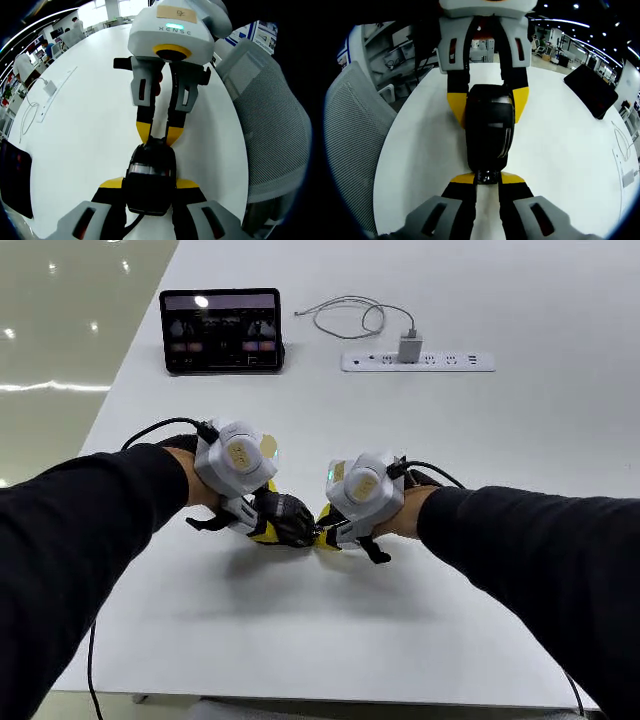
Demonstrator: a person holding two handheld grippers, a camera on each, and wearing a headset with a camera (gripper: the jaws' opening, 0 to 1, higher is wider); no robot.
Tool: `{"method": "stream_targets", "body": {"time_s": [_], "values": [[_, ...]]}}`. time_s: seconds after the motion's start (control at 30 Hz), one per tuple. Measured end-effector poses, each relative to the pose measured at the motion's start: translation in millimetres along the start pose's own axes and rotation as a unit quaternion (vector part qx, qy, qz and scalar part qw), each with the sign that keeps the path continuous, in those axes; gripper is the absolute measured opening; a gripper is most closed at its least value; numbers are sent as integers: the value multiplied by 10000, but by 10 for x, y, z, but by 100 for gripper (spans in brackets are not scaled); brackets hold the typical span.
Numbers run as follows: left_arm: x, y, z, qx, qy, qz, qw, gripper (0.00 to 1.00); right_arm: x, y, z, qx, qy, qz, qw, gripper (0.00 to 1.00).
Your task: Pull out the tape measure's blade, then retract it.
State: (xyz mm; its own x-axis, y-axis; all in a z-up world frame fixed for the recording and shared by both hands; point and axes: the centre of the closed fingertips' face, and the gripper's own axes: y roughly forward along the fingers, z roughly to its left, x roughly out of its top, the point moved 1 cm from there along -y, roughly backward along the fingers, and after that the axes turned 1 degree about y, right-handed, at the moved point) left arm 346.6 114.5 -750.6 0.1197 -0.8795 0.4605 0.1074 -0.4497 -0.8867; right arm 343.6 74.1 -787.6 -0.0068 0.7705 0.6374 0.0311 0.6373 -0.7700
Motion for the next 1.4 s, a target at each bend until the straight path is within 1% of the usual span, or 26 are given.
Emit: {"method": "stream_targets", "body": {"time_s": [0.07, 0.13, 0.17, 0.23, 0.27, 0.33, 0.4, 0.47, 0.5, 0.6, 0.67, 0.77, 1.0, 1.17, 1.4], "values": [[-1, -2, 2, -2, -10, 3, 10000, 31, -7, -7, -10, 9, 8, -13, 10000, 11], [-2, -10, 5, 11, -35, -8, 10000, 31, -7, -16, -22, -34, -67, -11, 10000, 10], [-4, -15, 6, 6, -65, -39, 10000, 31, -6, -18, -30, -35, -14, -13, 10000, 10], [-4, -17, 10, 3, -91, -86, 9999, 31, -5, -22, -32, -25, -102, -21, 9999, 9], [-2, -17, 4, -5, -33, -68, 10000, 31, -6, -28, -31, -8, -91, -26, 10000, 9], [1, -16, -1, -10, -6, -7, 10000, 31, -6, -28, -35, -12, -144, -13, 9999, 9], [-1, -17, -1, -12, 9, 4, 10000, 31, -8, -30, -29, -6, -124, -12, 9999, 9], [-5, -18, 4, -24, -51, -39, 10000, 31, -14, -34, -37, 14, -63, -20, 10000, 9], [-5, -16, 8, -26, -75, -69, 9999, 31, -18, -37, -40, 34, 24, -14, 10000, 9], [-1, -14, 7, -28, -156, -140, 9998, 31, -36, -46, -46, 28, 13, 48, 10000, 9], [1, -9, 10, -35, -157, -151, 9998, 31, -50, -57, -47, 33, 13, 63, 10000, 9], [-2, 1, 11, -42, -72, -122, 9999, 31, -80, -83, -37, 42, 43, 84, 9999, 9], [1, 1, 8, -6, -28, -102, 9999, 31, -117, -106, -39, 17, 58, 147, 9999, 9], [7, 12, -2, 40, 80, -8, 10000, 31, -152, -136, -37, 15, 60, 191, 9998, 9], [13, 1, -5, 75, 67, -21, 9999, 31, -195, -170, -39, 8, 96, 223, 9997, 9]]}}
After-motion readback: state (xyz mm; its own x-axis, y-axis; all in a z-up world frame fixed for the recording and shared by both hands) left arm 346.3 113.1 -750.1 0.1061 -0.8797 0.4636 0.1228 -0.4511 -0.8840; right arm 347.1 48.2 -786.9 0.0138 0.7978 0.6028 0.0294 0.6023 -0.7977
